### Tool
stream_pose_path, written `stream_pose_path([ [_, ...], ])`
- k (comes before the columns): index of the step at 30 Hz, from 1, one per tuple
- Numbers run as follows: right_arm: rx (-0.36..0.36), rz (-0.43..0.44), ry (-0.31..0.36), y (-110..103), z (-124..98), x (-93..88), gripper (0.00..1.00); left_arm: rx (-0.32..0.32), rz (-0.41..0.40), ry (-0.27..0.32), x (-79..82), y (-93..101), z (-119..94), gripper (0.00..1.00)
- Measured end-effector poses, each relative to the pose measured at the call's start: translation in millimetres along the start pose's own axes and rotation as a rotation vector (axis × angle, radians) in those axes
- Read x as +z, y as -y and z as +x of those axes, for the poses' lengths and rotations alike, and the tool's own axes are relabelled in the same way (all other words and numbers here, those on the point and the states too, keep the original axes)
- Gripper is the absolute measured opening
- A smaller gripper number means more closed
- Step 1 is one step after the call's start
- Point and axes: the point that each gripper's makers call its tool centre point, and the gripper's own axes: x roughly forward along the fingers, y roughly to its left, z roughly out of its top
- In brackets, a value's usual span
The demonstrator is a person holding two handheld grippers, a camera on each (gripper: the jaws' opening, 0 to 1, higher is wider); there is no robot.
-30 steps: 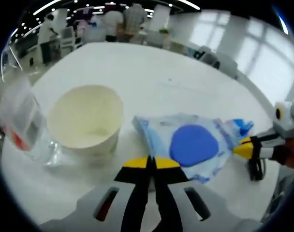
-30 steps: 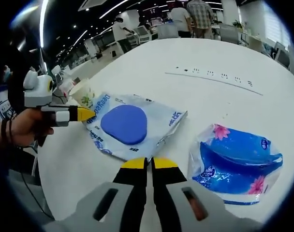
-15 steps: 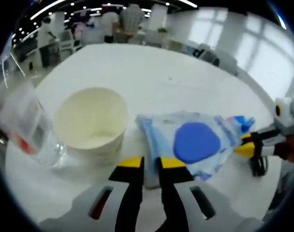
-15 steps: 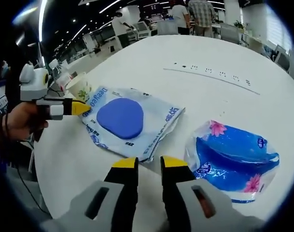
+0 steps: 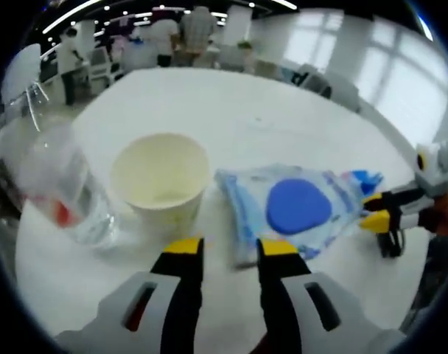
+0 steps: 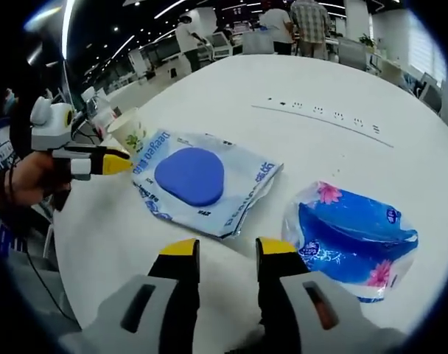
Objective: Arrange the tabletop items into an orderly group along one side of the table until the central work area is clear of visible clutter.
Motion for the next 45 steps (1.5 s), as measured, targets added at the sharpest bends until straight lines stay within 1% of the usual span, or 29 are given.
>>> stream_pose_path([
  [6, 0.007, -0.002, 0.013, -1, -9, 0.1, 0.35, -0.013, 0.021, 0.012, -0.3, 3.4, -13, 0.29],
  [9, 0.01, 0.01, 0.031, -1, -15, 1.4, 0.36, -0.023, 0.032, 0.017, -1.3, 6.7, -19, 0.31],
  [13, 0.017, -0.004, 0.042, -4, -23, -0.4, 0.4, -0.038, 0.061, 0.023, -3.2, 11.2, -27, 0.35],
  [17, 0.012, -0.009, 0.053, -1, -32, -2.8, 0.41, -0.049, 0.075, 0.029, -4.9, 15.1, -34, 0.38],
  [22, -0.003, -0.022, 0.06, 4, -43, -7.3, 0.42, -0.062, 0.11, 0.023, -12.6, 20.9, -44, 0.42],
  [24, -0.013, -0.021, 0.061, 8, -49, -11.3, 0.42, -0.067, 0.113, 0.023, -16.1, 22.3, -48, 0.44],
  [29, -0.034, -0.019, 0.059, 14, -59, -22.1, 0.43, -0.061, 0.116, 0.027, -18.8, 21.9, -56, 0.51],
  [35, -0.057, -0.009, 0.049, 21, -68, -36.7, 0.43, -0.069, 0.136, 0.041, -20.8, 24.6, -69, 0.52],
  [37, -0.06, -0.006, 0.048, 22, -70, -40.7, 0.43, -0.069, 0.143, 0.042, -22.1, 25.2, -71, 0.55],
  [42, -0.073, 0.002, 0.041, 24, -73, -53.4, 0.43, -0.085, 0.187, 0.039, -28.5, 29.3, -79, 0.57],
  [45, -0.081, 0.005, 0.028, 25, -74, -62.4, 0.43, -0.092, 0.193, 0.038, -32.0, 31.4, -83, 0.57],
])
